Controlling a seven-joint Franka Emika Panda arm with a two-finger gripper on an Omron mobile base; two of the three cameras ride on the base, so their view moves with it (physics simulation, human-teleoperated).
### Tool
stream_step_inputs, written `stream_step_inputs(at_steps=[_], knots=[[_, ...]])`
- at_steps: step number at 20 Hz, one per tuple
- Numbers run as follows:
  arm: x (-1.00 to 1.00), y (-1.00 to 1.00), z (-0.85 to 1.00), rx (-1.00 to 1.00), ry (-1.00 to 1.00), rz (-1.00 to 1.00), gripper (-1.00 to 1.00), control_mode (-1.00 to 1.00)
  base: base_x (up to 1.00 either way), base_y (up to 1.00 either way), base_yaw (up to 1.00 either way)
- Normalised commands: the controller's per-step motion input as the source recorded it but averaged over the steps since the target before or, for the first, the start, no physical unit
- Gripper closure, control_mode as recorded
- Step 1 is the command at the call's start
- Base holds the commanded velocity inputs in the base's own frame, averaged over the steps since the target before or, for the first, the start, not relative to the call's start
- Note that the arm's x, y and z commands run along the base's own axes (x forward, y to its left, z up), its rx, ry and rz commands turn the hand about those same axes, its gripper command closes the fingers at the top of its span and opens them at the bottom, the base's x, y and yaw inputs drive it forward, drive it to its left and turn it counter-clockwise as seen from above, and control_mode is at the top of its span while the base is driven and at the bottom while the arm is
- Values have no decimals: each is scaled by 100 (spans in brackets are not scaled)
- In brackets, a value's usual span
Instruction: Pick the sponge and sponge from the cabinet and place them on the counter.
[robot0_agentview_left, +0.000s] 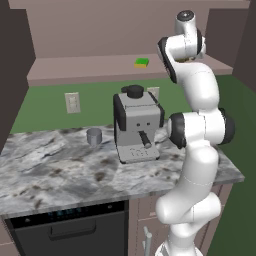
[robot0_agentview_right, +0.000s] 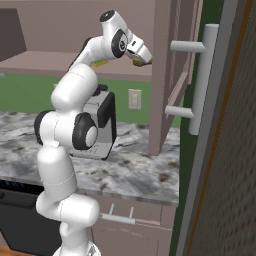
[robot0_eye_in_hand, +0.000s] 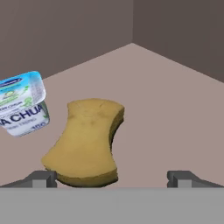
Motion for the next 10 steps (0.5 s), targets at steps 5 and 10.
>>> stream_step_inputs(at_steps=[5, 10], knots=[[2, 7, 1, 1, 0, 0, -100, -100, 0, 0, 0], [14, 9, 0, 0, 0, 0, -100, -100, 0, 0, 0]])
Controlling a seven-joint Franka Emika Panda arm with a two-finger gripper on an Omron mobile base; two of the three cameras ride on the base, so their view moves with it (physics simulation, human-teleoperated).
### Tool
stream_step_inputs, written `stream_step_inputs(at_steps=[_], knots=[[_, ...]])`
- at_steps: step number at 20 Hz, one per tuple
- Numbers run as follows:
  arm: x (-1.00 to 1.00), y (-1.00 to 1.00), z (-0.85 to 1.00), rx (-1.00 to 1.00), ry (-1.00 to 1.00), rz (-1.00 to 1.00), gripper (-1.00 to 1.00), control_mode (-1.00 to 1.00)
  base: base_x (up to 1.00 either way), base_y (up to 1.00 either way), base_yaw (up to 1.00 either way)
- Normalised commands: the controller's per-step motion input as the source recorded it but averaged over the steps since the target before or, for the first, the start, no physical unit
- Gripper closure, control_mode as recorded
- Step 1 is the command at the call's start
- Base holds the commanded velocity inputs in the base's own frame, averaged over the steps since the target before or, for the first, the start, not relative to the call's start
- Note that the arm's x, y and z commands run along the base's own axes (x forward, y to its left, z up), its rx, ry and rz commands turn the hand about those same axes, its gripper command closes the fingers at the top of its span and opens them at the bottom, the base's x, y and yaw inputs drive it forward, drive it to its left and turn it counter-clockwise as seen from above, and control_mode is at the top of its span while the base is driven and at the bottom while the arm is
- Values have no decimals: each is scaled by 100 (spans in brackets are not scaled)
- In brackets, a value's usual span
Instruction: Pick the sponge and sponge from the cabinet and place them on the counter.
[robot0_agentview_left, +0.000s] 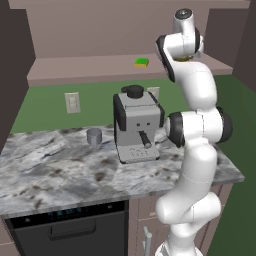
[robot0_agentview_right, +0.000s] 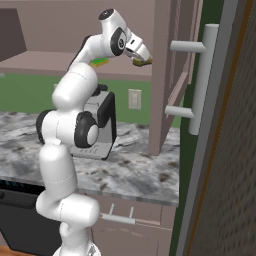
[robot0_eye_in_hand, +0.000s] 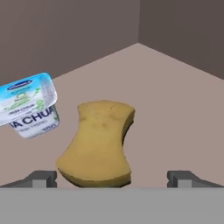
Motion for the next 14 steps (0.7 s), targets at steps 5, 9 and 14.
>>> stream_step_inputs(at_steps=[5, 9, 14], knots=[[22, 3, -1, 0, 0, 0, -100, -100, 0, 0, 0], [22, 0, -1, 0, 0, 0, -100, -100, 0, 0, 0], [18, 0, -2, 0, 0, -1, -100, -100, 0, 0, 0]])
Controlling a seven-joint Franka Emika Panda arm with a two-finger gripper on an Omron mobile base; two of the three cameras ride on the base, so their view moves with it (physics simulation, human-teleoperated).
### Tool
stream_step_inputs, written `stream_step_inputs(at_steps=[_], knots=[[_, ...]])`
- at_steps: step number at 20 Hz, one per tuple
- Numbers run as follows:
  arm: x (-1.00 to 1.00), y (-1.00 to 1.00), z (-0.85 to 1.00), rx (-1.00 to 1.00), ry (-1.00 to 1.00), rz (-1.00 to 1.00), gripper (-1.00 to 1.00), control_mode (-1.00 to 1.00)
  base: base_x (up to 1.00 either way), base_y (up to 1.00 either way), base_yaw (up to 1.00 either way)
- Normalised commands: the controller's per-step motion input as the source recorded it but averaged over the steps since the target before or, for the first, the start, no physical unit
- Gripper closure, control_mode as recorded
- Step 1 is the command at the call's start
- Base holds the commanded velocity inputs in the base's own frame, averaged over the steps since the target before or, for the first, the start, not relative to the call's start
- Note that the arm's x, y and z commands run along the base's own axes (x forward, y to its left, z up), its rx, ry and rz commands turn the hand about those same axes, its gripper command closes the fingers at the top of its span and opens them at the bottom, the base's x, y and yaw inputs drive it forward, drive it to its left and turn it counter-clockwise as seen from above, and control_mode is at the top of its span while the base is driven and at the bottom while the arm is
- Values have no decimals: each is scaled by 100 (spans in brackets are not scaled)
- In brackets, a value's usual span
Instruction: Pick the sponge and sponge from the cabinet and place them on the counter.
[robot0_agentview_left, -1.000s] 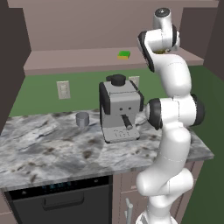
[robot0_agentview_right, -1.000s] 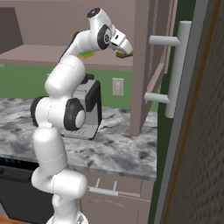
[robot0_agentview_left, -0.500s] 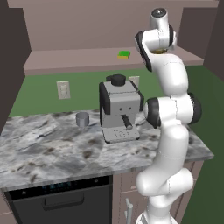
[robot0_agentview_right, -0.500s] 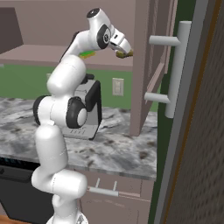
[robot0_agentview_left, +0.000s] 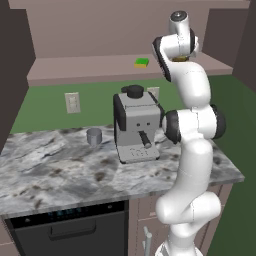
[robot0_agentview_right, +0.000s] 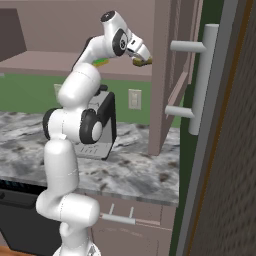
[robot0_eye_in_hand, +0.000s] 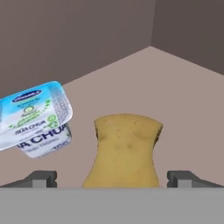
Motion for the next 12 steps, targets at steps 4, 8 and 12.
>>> stream_step_inputs(at_steps=[4, 8, 12], knots=[[16, 0, -3, 0, 0, -1, -100, -100, 0, 0, 0], [13, 0, -3, 0, 0, -1, -100, -100, 0, 0, 0], [10, 0, -4, 0, 0, -1, -100, -100, 0, 0, 0]])
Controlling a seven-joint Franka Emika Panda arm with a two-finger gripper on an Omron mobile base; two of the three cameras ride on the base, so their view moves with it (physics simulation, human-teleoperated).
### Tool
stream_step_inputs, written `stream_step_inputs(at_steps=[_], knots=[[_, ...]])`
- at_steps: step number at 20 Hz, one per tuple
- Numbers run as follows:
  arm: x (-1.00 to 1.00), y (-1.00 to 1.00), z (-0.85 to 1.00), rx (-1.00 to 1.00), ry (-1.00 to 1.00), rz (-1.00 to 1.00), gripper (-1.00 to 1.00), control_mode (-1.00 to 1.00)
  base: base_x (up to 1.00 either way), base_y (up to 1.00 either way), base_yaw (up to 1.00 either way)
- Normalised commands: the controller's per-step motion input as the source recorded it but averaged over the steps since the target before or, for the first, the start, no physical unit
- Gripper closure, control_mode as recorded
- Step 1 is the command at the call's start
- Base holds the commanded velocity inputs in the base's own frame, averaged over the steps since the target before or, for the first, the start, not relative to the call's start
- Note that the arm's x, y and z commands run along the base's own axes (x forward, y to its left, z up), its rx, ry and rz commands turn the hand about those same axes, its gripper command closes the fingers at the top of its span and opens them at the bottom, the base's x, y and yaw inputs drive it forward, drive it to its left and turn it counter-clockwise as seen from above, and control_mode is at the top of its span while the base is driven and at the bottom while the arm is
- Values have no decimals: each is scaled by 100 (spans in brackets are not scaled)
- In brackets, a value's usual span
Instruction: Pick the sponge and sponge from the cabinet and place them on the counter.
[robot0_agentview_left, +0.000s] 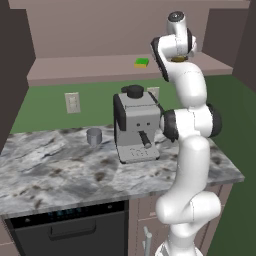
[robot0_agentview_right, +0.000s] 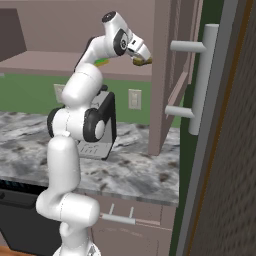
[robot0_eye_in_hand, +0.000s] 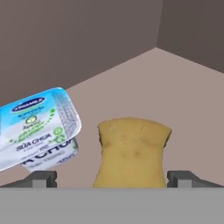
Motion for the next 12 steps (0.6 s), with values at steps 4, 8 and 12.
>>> stream_step_inputs(at_steps=[4, 8, 12], knots=[[2, -4, -3, 0, 1, 0, -100, -100, 0, 0, 0], [0, -6, -3, 0, 2, 0, -100, -100, 0, 0, 0], [0, -2, -11, 0, 3, 0, -100, -100, 0, 0, 0]])
